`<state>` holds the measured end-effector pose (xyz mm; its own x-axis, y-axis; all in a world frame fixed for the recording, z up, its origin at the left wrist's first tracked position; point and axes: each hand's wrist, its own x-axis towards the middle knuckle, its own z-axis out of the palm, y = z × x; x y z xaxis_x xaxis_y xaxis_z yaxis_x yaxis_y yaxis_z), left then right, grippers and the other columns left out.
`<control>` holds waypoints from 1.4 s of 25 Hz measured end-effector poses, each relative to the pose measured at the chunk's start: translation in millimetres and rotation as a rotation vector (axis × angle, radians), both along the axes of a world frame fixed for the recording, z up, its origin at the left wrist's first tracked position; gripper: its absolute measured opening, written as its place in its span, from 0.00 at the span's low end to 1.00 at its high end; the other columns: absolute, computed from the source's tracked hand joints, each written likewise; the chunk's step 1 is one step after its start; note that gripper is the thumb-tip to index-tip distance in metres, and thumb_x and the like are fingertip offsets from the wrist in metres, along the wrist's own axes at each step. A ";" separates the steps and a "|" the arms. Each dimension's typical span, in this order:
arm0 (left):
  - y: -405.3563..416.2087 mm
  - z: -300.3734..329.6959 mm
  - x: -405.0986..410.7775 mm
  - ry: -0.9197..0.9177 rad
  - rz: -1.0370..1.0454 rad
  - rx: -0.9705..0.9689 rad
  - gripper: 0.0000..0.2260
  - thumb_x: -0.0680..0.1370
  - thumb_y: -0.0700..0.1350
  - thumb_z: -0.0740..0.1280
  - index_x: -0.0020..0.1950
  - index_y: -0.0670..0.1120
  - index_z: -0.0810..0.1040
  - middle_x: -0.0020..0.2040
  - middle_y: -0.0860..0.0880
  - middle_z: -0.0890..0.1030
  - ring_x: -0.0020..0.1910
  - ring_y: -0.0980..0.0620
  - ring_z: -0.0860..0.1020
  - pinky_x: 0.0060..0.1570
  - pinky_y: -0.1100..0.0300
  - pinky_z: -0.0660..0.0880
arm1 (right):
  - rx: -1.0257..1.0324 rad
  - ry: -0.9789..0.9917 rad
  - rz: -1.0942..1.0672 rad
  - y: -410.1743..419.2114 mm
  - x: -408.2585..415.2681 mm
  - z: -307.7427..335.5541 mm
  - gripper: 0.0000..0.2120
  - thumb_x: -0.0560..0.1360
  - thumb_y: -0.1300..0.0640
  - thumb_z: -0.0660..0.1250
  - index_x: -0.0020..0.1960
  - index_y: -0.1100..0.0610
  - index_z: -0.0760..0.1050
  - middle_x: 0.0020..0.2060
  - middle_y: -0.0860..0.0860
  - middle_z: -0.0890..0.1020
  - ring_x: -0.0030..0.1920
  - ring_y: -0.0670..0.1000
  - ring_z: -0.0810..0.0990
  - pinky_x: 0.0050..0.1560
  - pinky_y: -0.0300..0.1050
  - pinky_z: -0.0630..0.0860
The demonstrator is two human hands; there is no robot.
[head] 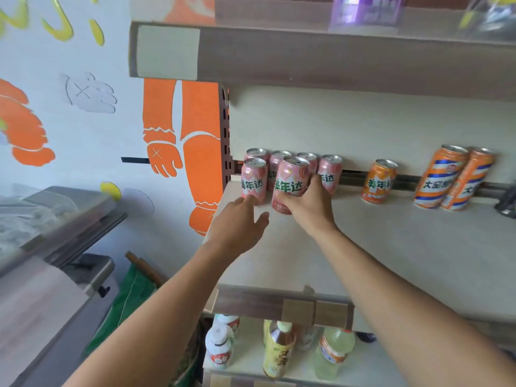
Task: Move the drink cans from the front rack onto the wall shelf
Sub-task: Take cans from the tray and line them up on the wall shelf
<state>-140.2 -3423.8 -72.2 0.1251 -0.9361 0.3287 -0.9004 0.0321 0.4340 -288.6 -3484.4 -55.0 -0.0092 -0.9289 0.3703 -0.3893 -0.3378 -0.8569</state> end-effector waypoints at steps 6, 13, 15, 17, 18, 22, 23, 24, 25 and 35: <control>-23.7 -2.0 10.6 -0.131 0.060 0.033 0.18 0.80 0.57 0.59 0.66 0.49 0.70 0.61 0.48 0.76 0.62 0.47 0.73 0.51 0.51 0.71 | 0.010 0.081 -0.040 -46.6 19.9 -17.5 0.25 0.66 0.54 0.79 0.55 0.55 0.69 0.47 0.48 0.79 0.46 0.49 0.77 0.47 0.40 0.71; -30.5 -1.1 21.9 -0.116 0.099 0.049 0.18 0.80 0.56 0.59 0.65 0.48 0.70 0.60 0.48 0.76 0.60 0.45 0.75 0.47 0.53 0.71 | 0.054 0.113 -0.075 -65.1 30.7 -35.6 0.25 0.67 0.52 0.78 0.56 0.58 0.70 0.46 0.48 0.76 0.45 0.51 0.75 0.44 0.41 0.67; -31.7 -2.0 23.5 -0.115 0.099 0.046 0.18 0.80 0.56 0.59 0.65 0.48 0.70 0.60 0.48 0.76 0.60 0.45 0.75 0.46 0.53 0.71 | 0.056 0.112 -0.071 -67.6 32.3 -38.8 0.27 0.67 0.52 0.78 0.58 0.59 0.69 0.49 0.50 0.77 0.49 0.54 0.78 0.46 0.43 0.69; -32.2 -3.0 23.3 -0.127 0.094 0.041 0.18 0.80 0.56 0.59 0.65 0.48 0.70 0.60 0.47 0.76 0.59 0.45 0.75 0.46 0.53 0.71 | 0.050 0.125 -0.070 -70.1 33.1 -40.4 0.27 0.67 0.52 0.78 0.59 0.60 0.69 0.53 0.53 0.79 0.53 0.56 0.79 0.49 0.45 0.71; -32.8 -3.3 22.5 -0.131 0.091 0.039 0.18 0.80 0.56 0.59 0.65 0.48 0.70 0.60 0.47 0.76 0.59 0.45 0.75 0.46 0.53 0.71 | 0.052 0.129 -0.074 -71.4 33.4 -41.5 0.27 0.67 0.52 0.78 0.59 0.60 0.68 0.54 0.54 0.79 0.54 0.56 0.79 0.50 0.45 0.72; -35.9 -3.2 15.4 -0.134 0.080 0.034 0.18 0.80 0.56 0.59 0.65 0.48 0.71 0.59 0.47 0.77 0.59 0.45 0.75 0.47 0.52 0.71 | 0.064 0.162 -0.079 -73.0 35.3 -41.6 0.29 0.68 0.53 0.78 0.61 0.61 0.67 0.58 0.56 0.77 0.58 0.57 0.77 0.49 0.43 0.69; -36.7 -3.2 13.3 -0.134 0.081 0.034 0.18 0.80 0.56 0.58 0.65 0.48 0.71 0.59 0.47 0.77 0.59 0.45 0.75 0.46 0.53 0.70 | 0.075 0.179 -0.075 -72.6 34.8 -40.9 0.29 0.69 0.52 0.78 0.61 0.61 0.67 0.59 0.56 0.77 0.58 0.57 0.77 0.49 0.43 0.69; -36.8 -3.3 11.2 -0.138 0.081 0.033 0.18 0.80 0.57 0.58 0.64 0.48 0.71 0.59 0.48 0.77 0.58 0.45 0.76 0.45 0.53 0.69 | 0.096 0.188 -0.066 -73.6 33.5 -41.0 0.30 0.69 0.52 0.78 0.62 0.62 0.67 0.59 0.56 0.77 0.58 0.57 0.77 0.50 0.44 0.69; -35.8 -3.3 9.4 -0.144 0.077 0.034 0.18 0.80 0.57 0.58 0.64 0.48 0.71 0.59 0.48 0.77 0.58 0.46 0.76 0.44 0.54 0.68 | 0.117 0.197 -0.046 -73.9 31.8 -41.2 0.31 0.68 0.51 0.78 0.62 0.62 0.67 0.59 0.56 0.78 0.58 0.56 0.78 0.50 0.44 0.70; 19.0 9.0 -13.2 -0.214 0.001 0.040 0.19 0.80 0.56 0.58 0.68 0.49 0.69 0.65 0.48 0.73 0.63 0.46 0.72 0.46 0.53 0.68 | 0.018 0.829 -0.040 35.2 -39.1 -13.8 0.22 0.77 0.44 0.64 0.67 0.55 0.71 0.65 0.53 0.76 0.63 0.57 0.76 0.56 0.52 0.75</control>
